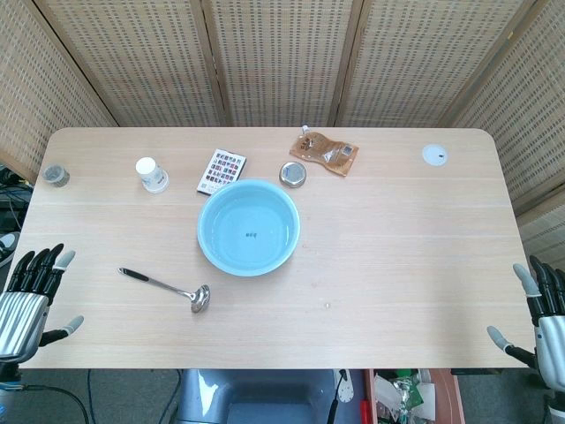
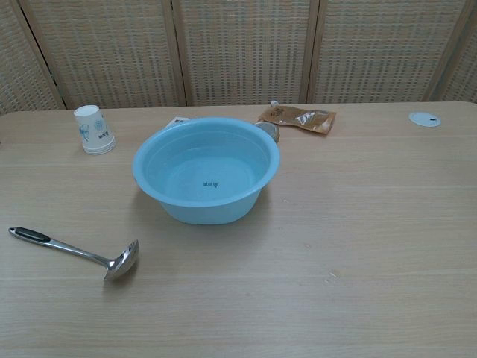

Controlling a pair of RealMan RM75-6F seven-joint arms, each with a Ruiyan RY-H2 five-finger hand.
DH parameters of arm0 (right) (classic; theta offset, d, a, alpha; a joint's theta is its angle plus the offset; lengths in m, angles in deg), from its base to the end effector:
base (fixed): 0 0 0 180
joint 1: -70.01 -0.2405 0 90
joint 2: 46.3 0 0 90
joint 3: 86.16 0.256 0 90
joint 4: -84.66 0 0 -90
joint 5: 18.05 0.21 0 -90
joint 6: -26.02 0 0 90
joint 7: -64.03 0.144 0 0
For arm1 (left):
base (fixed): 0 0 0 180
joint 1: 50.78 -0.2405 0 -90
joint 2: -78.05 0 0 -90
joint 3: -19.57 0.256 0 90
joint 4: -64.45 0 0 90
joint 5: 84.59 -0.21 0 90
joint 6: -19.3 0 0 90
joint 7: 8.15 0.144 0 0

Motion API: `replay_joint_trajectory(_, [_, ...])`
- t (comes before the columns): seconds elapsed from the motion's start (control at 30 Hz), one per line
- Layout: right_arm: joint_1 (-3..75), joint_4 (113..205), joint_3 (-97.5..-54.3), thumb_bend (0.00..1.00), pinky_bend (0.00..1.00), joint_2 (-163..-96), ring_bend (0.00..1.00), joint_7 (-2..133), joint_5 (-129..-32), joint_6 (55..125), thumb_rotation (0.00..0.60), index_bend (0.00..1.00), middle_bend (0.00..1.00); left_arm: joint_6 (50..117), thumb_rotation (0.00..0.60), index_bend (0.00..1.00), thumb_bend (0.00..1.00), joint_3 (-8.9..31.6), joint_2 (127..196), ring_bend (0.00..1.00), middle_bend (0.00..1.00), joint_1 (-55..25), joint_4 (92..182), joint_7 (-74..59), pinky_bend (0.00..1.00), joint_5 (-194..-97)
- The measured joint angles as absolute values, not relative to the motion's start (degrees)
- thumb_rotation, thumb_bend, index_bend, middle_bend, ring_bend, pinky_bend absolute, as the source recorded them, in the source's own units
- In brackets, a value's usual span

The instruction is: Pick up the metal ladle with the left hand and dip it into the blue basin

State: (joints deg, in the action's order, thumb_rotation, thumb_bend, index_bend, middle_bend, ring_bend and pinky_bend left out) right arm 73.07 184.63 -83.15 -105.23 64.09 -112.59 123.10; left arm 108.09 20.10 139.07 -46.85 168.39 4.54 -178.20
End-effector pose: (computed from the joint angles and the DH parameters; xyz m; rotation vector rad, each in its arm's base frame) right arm -0.2817 -0.1373 0.1958 1.3004 -0.8014 1.0478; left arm -0.2608 0.1600 0.1553 -1.5022 -0.7898 -0.9211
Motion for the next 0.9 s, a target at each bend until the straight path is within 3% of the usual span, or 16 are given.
replay_joint_trajectory(0.47, [72.7, 184.7, -82.8, 0.00, 0.00, -105.2, 0.00, 64.0, -111.3, 122.2, 0.600, 0.00, 0.00, 102.9, 0.600, 0.00, 0.05, 18.6, 140.2, 0.00, 0.00, -43.5, 165.2, 3.7, 0.00, -176.5])
replay_joint_trajectory(0.5, [72.6, 184.7, -82.7, 0.00, 0.00, -105.2, 0.00, 64.0, -111.0, 122.0, 0.600, 0.00, 0.00, 102.2, 0.600, 0.00, 0.05, 18.3, 140.6, 0.03, 0.10, -42.8, 164.2, 3.4, 0.00, -176.4])
replay_joint_trajectory(0.53, [72.5, 184.7, -82.6, 0.00, 0.00, -105.3, 0.00, 63.9, -110.6, 121.7, 0.600, 0.00, 0.00, 101.5, 0.600, 0.00, 0.05, 17.9, 141.0, 0.15, 0.28, -42.1, 163.0, 3.0, 0.02, -176.4])
replay_joint_trajectory(0.57, [72.4, 184.7, -82.4, 0.00, 0.00, -105.3, 0.00, 63.7, -110.1, 121.4, 0.600, 0.00, 0.00, 100.6, 0.600, 0.00, 0.05, 17.5, 141.7, 0.26, 0.41, -41.1, 161.2, 2.3, 0.07, -176.4])
replay_joint_trajectory(0.6, [72.3, 184.7, -82.3, 0.00, 0.00, -105.4, 0.00, 63.5, -109.8, 121.1, 0.600, 0.00, 0.00, 100.0, 0.600, 0.00, 0.05, 17.2, 142.2, 0.45, 0.62, -40.4, 159.7, 1.6, 0.22, -176.5])
replay_joint_trajectory(0.63, [72.2, 184.7, -82.2, 0.00, 0.00, -105.4, 0.00, 63.3, -109.4, 120.9, 0.600, 0.00, 0.00, 99.2, 0.600, 0.00, 0.05, 16.9, 142.8, 0.59, 0.72, -39.5, 158.0, 0.7, 0.38, -176.5])
replay_joint_trajectory(0.73, [71.8, 184.7, -81.8, 0.00, 0.00, -105.6, 0.00, 62.8, -108.4, 120.1, 0.600, 0.00, 0.00, 96.9, 0.600, 0.00, 0.05, 16.1, 144.9, 0.87, 0.94, -36.7, 152.4, -2.2, 0.85, -177.1])
replay_joint_trajectory(0.8, [71.6, 184.8, -81.6, 0.00, 0.00, -105.8, 0.00, 62.3, -107.6, 119.6, 0.600, 0.00, 0.00, 95.5, 0.600, 0.00, 0.05, 15.6, 146.4, 0.94, 0.99, -34.8, 148.4, -3.8, 0.96, -177.6])
replay_joint_trajectory(0.9, [71.2, 184.8, -81.2, 0.00, 0.00, -106.2, 0.00, 61.2, -106.6, 118.8, 0.600, 0.00, 0.00, 92.3, 0.600, 0.00, 0.05, 15.2, 148.1, 0.96, 1.00, -31.4, 143.0, -6.3, 1.00, -178.4])
